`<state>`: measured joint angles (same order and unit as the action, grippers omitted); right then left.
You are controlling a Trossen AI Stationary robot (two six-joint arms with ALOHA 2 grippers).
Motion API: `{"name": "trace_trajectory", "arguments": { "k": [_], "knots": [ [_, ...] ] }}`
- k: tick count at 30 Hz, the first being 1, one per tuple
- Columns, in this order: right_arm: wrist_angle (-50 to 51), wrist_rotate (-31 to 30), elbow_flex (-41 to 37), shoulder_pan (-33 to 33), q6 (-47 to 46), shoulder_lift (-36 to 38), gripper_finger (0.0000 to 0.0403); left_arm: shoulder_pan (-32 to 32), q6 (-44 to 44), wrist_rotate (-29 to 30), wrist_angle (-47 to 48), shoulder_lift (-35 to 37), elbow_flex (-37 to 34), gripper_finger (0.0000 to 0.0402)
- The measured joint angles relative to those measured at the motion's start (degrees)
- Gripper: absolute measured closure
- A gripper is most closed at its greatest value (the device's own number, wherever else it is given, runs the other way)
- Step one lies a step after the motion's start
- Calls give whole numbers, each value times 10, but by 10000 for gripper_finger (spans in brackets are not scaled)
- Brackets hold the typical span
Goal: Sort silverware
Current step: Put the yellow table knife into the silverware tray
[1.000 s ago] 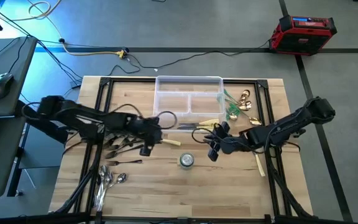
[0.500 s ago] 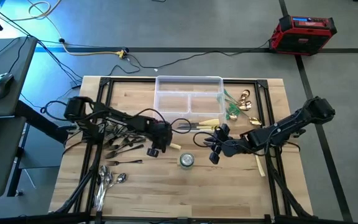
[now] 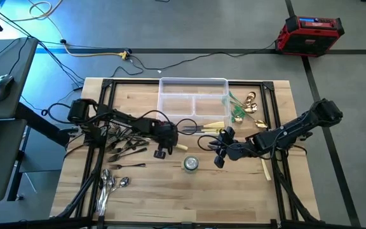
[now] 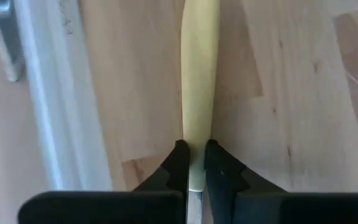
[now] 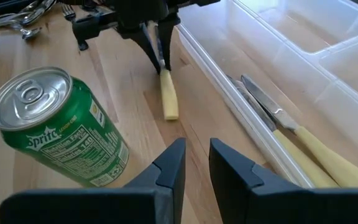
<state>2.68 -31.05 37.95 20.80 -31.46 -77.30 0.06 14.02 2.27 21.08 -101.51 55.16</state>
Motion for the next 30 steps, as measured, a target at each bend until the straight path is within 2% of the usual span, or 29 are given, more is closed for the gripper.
{"name": "trace_trajectory", "arguments": {
  "k": [6,13,18,20,25,30],
  "knots": [
    [11,0,6,0,0,0,347,-10,10,58,87,0,99,399],
    [39,10,29,6,0,0,347,-10,17,45,129,1,162,400],
    [40,15,30,12,0,0,347,1,-14,-2,188,-2,149,401],
    [40,15,30,11,-5,0,347,7,-27,-3,192,-4,131,401],
    [39,15,30,11,-10,0,347,12,-48,38,159,-6,89,401],
    [38,15,30,11,-11,0,347,9,-62,29,105,-9,54,401]
  ]
}}
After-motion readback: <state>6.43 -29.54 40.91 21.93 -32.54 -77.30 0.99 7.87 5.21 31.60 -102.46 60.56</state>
